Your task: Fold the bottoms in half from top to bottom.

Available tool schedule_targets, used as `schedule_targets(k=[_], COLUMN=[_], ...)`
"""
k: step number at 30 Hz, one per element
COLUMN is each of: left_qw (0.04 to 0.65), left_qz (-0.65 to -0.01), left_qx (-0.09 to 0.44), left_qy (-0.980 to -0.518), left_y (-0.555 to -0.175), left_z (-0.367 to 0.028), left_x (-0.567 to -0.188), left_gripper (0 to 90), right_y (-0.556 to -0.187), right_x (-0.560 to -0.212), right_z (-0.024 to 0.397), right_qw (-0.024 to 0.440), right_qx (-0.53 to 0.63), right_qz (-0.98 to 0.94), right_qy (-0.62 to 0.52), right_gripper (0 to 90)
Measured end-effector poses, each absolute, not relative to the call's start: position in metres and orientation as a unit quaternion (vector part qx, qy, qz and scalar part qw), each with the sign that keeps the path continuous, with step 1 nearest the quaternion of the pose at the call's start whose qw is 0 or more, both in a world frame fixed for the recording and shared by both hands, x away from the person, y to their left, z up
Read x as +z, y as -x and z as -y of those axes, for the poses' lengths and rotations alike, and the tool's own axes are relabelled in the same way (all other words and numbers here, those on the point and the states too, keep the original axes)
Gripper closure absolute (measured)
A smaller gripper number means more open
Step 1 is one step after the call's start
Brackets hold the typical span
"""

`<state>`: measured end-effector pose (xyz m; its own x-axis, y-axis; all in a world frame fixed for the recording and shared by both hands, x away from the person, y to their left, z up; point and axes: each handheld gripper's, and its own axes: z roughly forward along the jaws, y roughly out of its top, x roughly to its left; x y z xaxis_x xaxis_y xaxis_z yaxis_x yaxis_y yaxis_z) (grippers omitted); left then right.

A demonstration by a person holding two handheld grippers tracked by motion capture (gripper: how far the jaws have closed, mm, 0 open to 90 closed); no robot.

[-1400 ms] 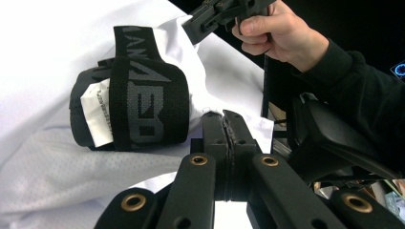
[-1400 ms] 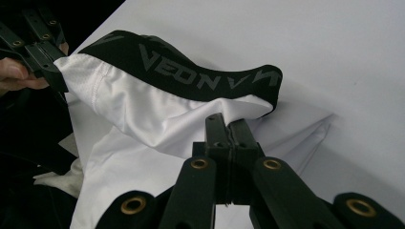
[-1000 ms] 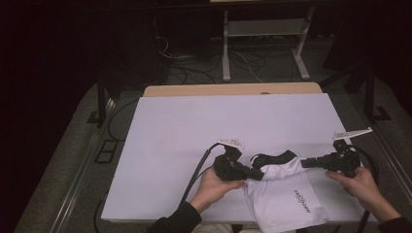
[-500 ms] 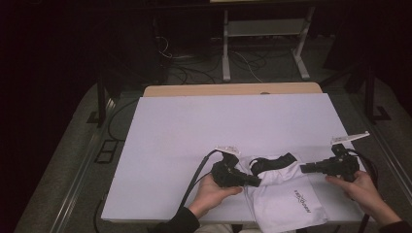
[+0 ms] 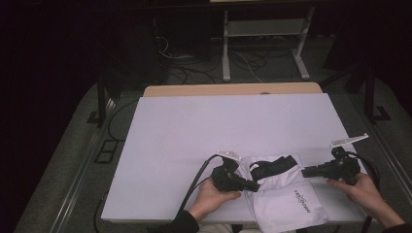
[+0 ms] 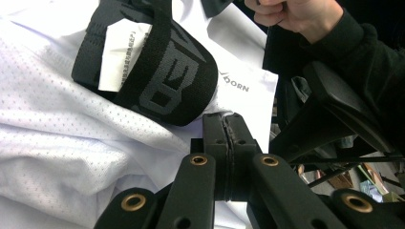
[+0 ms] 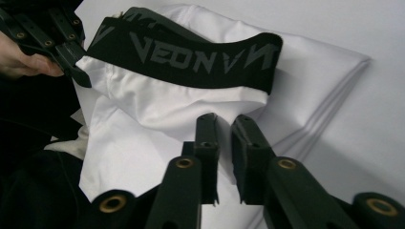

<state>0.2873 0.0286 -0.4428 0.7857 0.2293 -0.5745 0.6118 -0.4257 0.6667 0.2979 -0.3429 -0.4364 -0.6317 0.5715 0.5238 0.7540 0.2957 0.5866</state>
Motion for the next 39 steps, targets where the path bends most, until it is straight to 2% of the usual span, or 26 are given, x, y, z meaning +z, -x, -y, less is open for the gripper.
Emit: schedule_targets(k=[13, 23, 31, 39], left_qw=[0.467, 0.468, 0.469, 0.473], left_qz=[-0.26, -0.262, -0.262, -0.264], left_qx=[-0.206, -0.207, -0.208, -0.211], left_qy=[-0.82, -0.818, -0.817, -0.814], left_y=[-0.287, -0.287, -0.287, -0.287], left_z=[-0.029, -0.029, -0.031, -0.031], left_x=[-0.447, -0.447, -0.45, -0.452], left_gripper=[88.5, 88.4, 88.5, 88.4], right_y=[-0.322, -0.347, -0.361, -0.371], right_x=[-0.421, -0.422, -0.428, -0.435], right_z=[0.338, 0.317, 0.304, 0.295], right_qw=[0.086, 0.104, 0.123, 0.134], right_qx=[-0.424, -0.398, -0.374, -0.354], right_qz=[0.794, 0.804, 0.81, 0.815], right_qy=[0.428, 0.43, 0.434, 0.439], right_gripper=[58.4, 47.4, 45.3, 47.1])
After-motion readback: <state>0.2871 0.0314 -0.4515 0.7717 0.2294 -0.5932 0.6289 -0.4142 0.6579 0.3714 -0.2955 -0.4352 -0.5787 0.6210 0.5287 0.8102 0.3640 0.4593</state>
